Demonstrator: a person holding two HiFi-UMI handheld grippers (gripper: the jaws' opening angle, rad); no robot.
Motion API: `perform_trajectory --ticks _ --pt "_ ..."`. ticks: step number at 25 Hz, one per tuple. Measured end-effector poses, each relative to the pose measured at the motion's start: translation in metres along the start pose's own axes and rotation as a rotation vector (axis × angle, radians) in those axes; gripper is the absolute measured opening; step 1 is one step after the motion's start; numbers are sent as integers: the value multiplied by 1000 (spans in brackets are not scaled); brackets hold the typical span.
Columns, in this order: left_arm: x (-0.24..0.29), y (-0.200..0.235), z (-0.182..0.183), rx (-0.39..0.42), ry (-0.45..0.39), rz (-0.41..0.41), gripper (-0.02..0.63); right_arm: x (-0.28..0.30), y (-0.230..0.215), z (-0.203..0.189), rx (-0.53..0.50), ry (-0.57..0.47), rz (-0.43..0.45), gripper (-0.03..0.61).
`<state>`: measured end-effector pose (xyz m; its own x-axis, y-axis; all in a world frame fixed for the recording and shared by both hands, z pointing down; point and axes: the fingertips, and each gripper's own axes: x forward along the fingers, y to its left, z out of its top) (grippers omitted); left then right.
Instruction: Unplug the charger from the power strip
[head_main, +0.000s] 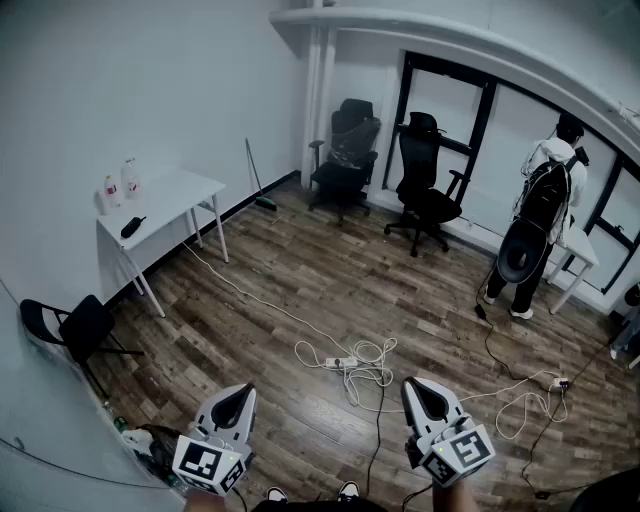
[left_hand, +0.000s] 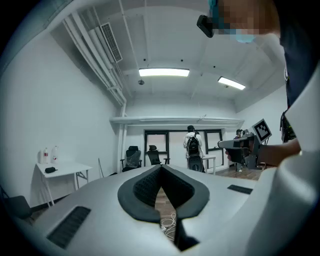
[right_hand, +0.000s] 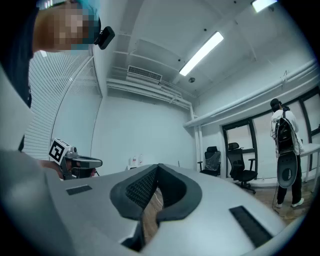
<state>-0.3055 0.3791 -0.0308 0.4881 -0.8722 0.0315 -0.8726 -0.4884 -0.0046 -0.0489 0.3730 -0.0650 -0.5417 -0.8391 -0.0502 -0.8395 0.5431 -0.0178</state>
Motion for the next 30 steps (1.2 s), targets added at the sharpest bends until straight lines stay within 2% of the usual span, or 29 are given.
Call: perform_trajectory --ticks 8,13,21,30 --pt "-1 -3 -1 1 3 -2 18 -4 -1 -4 4 13 -8 21" --pt "0 -7 -2 1 7 0 18 -7 -5 -2 96 -28 11 21" --pt "5 -13 -10 -12 19 -1 18 -11 -15 -14 116 -15 -6 21" --pt "37 -36 -24 -17 48 -27 18 -26 -54 -29 129 -6 -36 21"
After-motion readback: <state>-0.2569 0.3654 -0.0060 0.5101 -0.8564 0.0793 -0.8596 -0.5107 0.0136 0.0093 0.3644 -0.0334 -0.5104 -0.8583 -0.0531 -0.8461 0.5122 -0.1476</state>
